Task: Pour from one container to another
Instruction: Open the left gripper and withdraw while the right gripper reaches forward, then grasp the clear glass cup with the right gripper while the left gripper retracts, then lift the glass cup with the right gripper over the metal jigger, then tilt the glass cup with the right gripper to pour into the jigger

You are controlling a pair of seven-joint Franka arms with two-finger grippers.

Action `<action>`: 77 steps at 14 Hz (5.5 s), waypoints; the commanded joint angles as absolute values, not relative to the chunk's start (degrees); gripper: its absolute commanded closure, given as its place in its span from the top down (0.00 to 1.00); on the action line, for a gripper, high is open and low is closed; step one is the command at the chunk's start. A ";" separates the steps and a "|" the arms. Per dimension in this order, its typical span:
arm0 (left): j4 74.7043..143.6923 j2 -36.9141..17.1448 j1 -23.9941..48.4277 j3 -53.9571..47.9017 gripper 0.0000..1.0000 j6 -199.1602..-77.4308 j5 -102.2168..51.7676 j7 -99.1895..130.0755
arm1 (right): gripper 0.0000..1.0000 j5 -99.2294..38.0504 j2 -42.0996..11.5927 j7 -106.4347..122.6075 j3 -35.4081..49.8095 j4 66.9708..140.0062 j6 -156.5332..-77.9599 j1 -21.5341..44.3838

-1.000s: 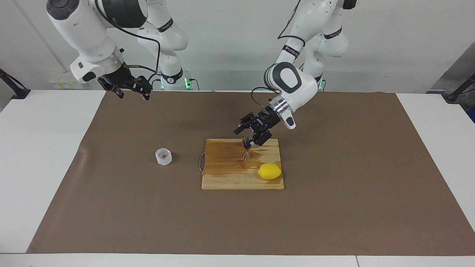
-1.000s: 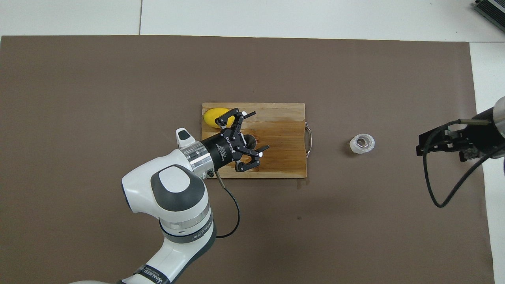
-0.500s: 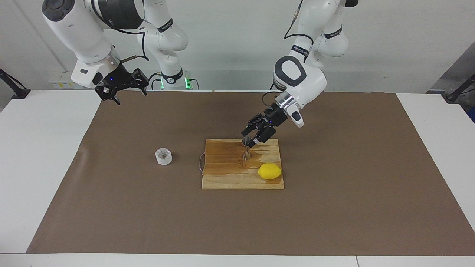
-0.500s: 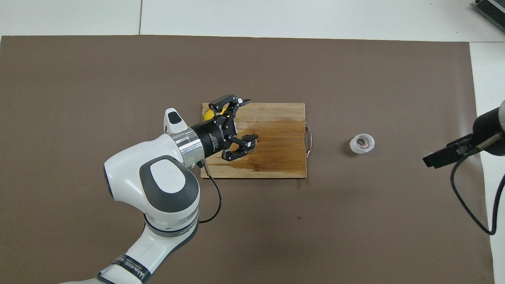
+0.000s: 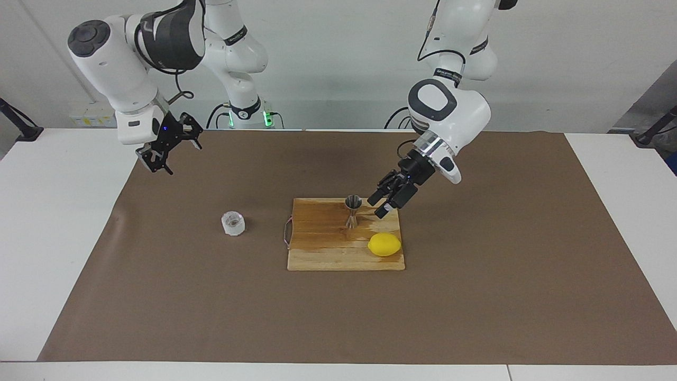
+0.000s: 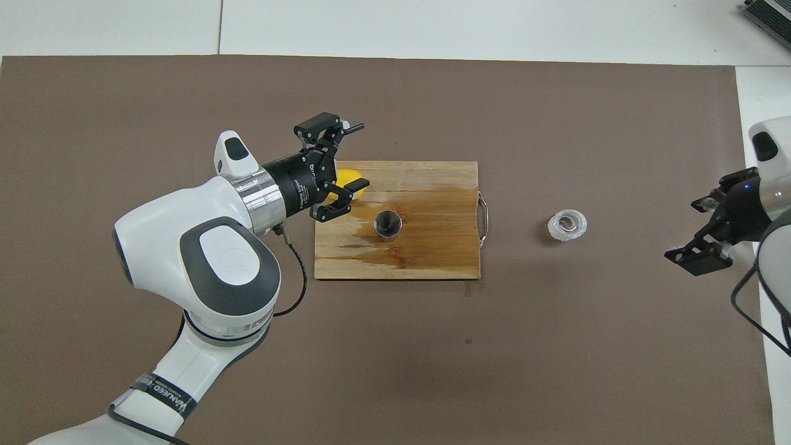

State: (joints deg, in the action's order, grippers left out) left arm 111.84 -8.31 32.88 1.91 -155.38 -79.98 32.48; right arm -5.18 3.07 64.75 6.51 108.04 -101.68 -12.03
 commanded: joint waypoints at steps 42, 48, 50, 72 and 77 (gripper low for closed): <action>93.68 3.51 4.22 2.46 1.00 -89.12 0.00 4.66 | 0.12 -58.71 -15.93 114.21 7.65 116.63 -123.46 -8.64; 95.88 4.57 4.83 2.46 1.00 -88.77 0.09 4.40 | 0.12 -57.32 -14.06 94.16 7.56 114.44 -137.01 7.10; 96.68 5.09 4.92 2.46 1.00 -88.59 0.09 4.39 | 0.12 -50.84 -13.97 87.14 7.64 112.43 -138.25 9.75; 97.56 5.62 4.39 2.46 1.00 -89.30 0.09 -1.14 | 0.12 -3.27 -9.58 54.24 7.82 110.22 -134.39 22.32; 97.56 5.62 4.39 2.46 1.00 -89.30 0.09 -1.14 | 0.11 0.88 -9.58 52.65 7.82 110.13 -134.56 23.03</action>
State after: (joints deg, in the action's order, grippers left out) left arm 95.87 3.96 4.81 2.57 -89.07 0.01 -0.89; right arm -1.03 -10.17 54.63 7.80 110.28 -135.18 22.86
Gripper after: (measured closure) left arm 0.000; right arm 0.537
